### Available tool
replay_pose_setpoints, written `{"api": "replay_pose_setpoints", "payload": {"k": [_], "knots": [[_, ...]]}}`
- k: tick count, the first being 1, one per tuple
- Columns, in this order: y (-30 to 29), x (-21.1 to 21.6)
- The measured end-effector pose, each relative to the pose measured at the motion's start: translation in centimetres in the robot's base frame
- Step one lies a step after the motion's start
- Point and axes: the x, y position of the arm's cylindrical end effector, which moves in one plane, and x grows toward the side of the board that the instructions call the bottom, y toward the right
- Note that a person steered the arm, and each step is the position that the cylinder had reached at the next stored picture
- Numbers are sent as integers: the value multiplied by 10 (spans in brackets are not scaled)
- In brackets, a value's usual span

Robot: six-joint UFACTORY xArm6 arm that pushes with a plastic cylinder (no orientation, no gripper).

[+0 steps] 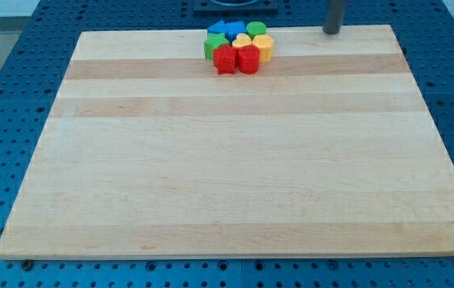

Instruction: Separate green circle from blue cube

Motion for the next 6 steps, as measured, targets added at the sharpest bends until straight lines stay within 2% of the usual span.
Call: {"api": "replay_pose_setpoints", "payload": {"k": [6], "knots": [[-151, 0]]}}
